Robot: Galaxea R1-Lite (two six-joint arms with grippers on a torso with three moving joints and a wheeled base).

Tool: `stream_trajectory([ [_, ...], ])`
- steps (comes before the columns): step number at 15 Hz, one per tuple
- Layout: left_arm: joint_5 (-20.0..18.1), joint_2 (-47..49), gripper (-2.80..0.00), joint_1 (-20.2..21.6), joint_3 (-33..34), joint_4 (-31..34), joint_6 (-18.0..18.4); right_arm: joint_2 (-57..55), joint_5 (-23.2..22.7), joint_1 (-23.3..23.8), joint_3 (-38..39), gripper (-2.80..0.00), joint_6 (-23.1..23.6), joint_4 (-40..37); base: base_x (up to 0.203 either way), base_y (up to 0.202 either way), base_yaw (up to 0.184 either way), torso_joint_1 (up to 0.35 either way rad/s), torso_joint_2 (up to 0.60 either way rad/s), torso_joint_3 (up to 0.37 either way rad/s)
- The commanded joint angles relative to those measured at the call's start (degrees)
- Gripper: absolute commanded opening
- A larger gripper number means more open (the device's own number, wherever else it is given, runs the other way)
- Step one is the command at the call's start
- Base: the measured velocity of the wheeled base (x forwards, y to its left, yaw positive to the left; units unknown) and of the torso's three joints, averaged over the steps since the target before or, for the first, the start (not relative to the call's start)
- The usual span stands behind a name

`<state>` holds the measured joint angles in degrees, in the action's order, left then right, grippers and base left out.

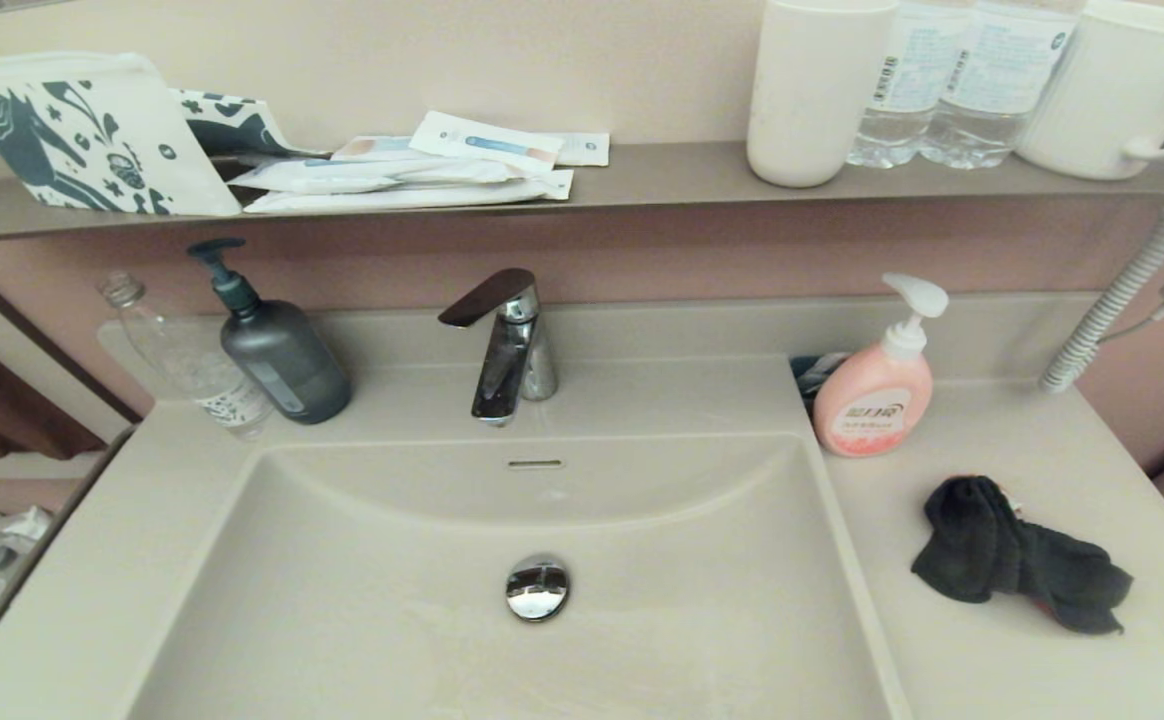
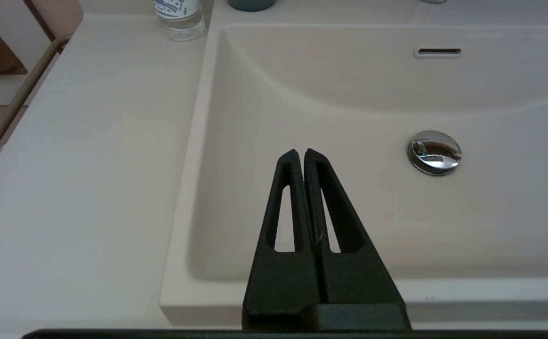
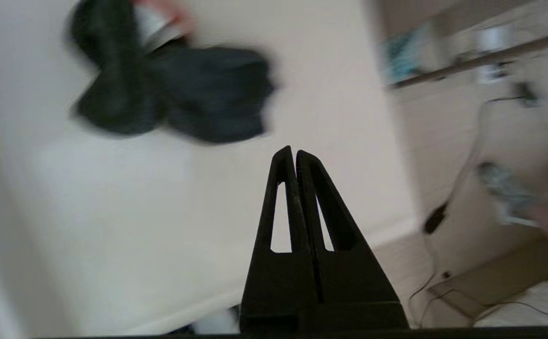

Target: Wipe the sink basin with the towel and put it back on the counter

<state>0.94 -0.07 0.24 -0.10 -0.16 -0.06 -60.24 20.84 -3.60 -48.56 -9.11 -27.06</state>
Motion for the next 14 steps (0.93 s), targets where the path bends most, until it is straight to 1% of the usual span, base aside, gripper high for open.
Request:
stream_trajectory([
  [1, 0.0, 0.1, -2.80, 0.0, 0.0, 0.0, 0.0, 6.7, 2.0, 1.4, 0.5, -2.80, 0.3, -0.3, 0.000, 0.000, 0.000, 0.000, 0.00, 0.000],
  [3, 0.0, 0.1, -2.80, 0.0, 0.0, 0.0, 0.0, 13.6, 4.4, 2.0, 0.7, -2.80, 0.7, -0.8, 0.000, 0.000, 0.000, 0.000, 0.00, 0.000],
  [5, 0.0, 0.1, -2.80, 0.0, 0.0, 0.0, 0.0, 20.9, 7.2, 2.2, 0.6, -2.80, 1.3, -3.6, 0.000, 0.000, 0.000, 0.000, 0.00, 0.000],
  [9, 0.0, 0.1, -2.80, 0.0, 0.0, 0.0, 0.0, 36.3, 9.8, 2.4, 0.7, -2.80, 5.7, -10.6, 0.000, 0.000, 0.000, 0.000, 0.00, 0.000],
  [11, 0.0, 0.1, -2.80, 0.0, 0.0, 0.0, 0.0, 42.7, 9.9, 2.4, 0.8, -2.80, 8.3, -13.7, 0.000, 0.000, 0.000, 0.000, 0.00, 0.000],
  [12, 0.0, 0.1, -2.80, 0.0, 0.0, 0.0, 0.0, 46.1, 9.4, 2.4, 1.4, -2.80, 10.3, -14.3, 0.000, 0.000, 0.000, 0.000, 0.00, 0.000],
  [13, 0.0, 0.1, -2.80, 0.0, 0.0, 0.0, 0.0, 49.4, 7.8, 2.6, 2.5, -2.80, 12.5, -14.6, 0.000, 0.000, 0.000, 0.000, 0.00, 0.000],
  [14, 0.0, 0.1, -2.80, 0.0, 0.0, 0.0, 0.0, 52.6, 4.9, 3.0, 4.1, -2.80, 13.8, -14.7, 0.000, 0.000, 0.000, 0.000, 0.00, 0.000],
])
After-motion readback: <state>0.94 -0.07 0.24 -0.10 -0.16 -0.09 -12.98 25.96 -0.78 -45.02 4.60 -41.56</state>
